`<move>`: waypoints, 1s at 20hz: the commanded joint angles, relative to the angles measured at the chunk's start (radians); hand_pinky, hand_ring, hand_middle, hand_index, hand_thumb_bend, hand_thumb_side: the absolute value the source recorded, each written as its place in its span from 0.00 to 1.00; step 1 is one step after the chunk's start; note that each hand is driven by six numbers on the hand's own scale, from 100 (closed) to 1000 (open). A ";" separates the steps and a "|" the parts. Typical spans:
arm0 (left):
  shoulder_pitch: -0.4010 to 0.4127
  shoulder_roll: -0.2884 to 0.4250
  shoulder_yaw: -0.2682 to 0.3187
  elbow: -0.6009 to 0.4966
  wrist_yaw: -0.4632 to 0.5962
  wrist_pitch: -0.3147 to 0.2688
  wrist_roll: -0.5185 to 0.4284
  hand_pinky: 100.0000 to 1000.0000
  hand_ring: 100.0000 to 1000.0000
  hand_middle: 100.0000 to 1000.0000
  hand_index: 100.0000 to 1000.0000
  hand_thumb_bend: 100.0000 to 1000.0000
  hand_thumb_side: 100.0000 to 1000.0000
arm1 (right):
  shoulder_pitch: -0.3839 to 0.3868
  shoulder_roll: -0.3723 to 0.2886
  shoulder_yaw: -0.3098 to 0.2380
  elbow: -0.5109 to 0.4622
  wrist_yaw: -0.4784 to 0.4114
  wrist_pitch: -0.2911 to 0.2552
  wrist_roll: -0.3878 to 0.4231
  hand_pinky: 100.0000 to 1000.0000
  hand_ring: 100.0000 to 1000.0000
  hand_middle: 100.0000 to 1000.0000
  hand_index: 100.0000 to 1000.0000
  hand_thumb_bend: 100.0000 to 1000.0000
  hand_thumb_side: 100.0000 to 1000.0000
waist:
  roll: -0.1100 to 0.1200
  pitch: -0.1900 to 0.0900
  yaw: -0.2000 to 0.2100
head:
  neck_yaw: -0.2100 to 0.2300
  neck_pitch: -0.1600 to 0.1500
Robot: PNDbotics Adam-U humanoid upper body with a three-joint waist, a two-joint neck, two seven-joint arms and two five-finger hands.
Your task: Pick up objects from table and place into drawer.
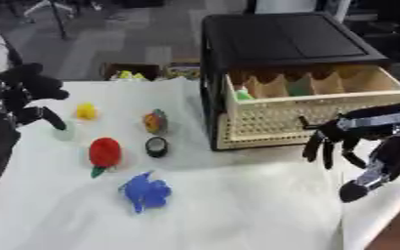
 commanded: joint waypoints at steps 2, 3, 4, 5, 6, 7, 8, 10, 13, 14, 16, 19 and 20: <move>-0.009 0.004 0.009 -0.017 -0.004 0.000 -0.003 0.46 0.72 0.68 0.88 0.03 1.00 | -0.031 -0.005 -0.008 0.025 0.015 0.001 -0.001 0.21 0.60 0.69 0.80 0.67 0.39 | 0.000 -0.011 0.004 | -0.001 -0.012; -0.008 0.004 0.009 -0.017 -0.003 0.000 -0.003 0.46 0.72 0.68 0.88 0.03 1.00 | -0.036 -0.001 -0.006 0.032 0.016 0.001 -0.001 0.21 0.60 0.69 0.80 0.67 0.39 | 0.001 -0.011 0.005 | -0.002 -0.013; -0.008 0.003 0.009 -0.017 -0.003 0.000 -0.003 0.46 0.72 0.68 0.88 0.03 1.00 | -0.040 0.002 -0.004 0.038 0.016 0.000 -0.001 0.21 0.60 0.69 0.80 0.66 0.39 | 0.001 -0.011 0.006 | -0.002 -0.013; -0.008 0.002 0.009 -0.017 -0.003 0.001 -0.004 0.46 0.72 0.68 0.88 0.03 1.00 | -0.044 0.005 -0.002 0.044 0.016 0.000 -0.001 0.21 0.60 0.69 0.80 0.66 0.39 | 0.001 -0.011 0.008 | -0.003 -0.013; -0.008 0.001 0.009 -0.017 -0.003 0.001 -0.004 0.46 0.72 0.68 0.88 0.03 1.00 | -0.048 0.008 0.001 0.049 0.017 0.000 -0.001 0.20 0.60 0.69 0.80 0.66 0.39 | 0.001 -0.010 0.009 | -0.003 -0.013; -0.007 0.000 0.009 -0.017 -0.003 0.002 -0.004 0.46 0.72 0.68 0.87 0.03 1.00 | -0.053 0.011 0.003 0.053 0.017 -0.001 -0.001 0.20 0.60 0.69 0.80 0.66 0.39 | 0.001 -0.010 0.010 | -0.004 -0.014; -0.007 0.000 0.009 -0.017 -0.003 0.002 -0.005 0.46 0.72 0.68 0.87 0.03 1.00 | -0.057 0.014 0.005 0.057 0.017 -0.001 -0.001 0.20 0.60 0.69 0.80 0.66 0.39 | 0.001 -0.010 0.011 | -0.004 -0.014; -0.007 -0.002 0.009 -0.017 -0.004 0.003 -0.006 0.46 0.72 0.68 0.87 0.03 1.00 | -0.064 0.020 0.007 0.065 0.019 -0.003 -0.001 0.19 0.60 0.69 0.80 0.66 0.40 | 0.002 -0.009 0.014 | -0.005 -0.015; -0.005 -0.004 0.010 -0.017 -0.005 0.003 -0.009 0.46 0.71 0.68 0.87 0.03 1.00 | -0.076 0.029 0.008 0.077 0.023 -0.005 -0.001 0.19 0.60 0.68 0.80 0.66 0.41 | 0.003 -0.006 0.018 | -0.006 -0.017; -0.005 -0.005 0.010 -0.017 -0.005 0.003 -0.009 0.46 0.71 0.68 0.87 0.03 1.00 | -0.080 0.031 0.008 0.081 0.025 -0.006 -0.001 0.18 0.60 0.68 0.80 0.66 0.41 | 0.003 -0.006 0.019 | -0.006 -0.018; -0.005 -0.006 0.010 -0.017 -0.006 0.003 -0.010 0.46 0.71 0.68 0.87 0.03 1.00 | -0.089 0.038 0.006 0.091 0.027 -0.007 -0.001 0.18 0.59 0.68 0.80 0.66 0.42 | 0.003 -0.004 0.020 | -0.006 -0.019; -0.005 -0.008 0.010 -0.017 -0.007 0.003 -0.013 0.46 0.71 0.68 0.87 0.03 1.00 | -0.106 0.050 0.003 0.106 0.029 -0.009 -0.001 0.15 0.59 0.68 0.80 0.66 0.44 | 0.004 -0.003 0.023 | -0.007 -0.022; -0.005 -0.009 0.010 -0.017 -0.007 0.003 -0.013 0.46 0.71 0.68 0.87 0.03 1.00 | -0.112 0.055 0.002 0.111 0.030 -0.010 -0.001 0.15 0.59 0.68 0.80 0.66 0.44 | 0.004 -0.002 0.023 | -0.007 -0.022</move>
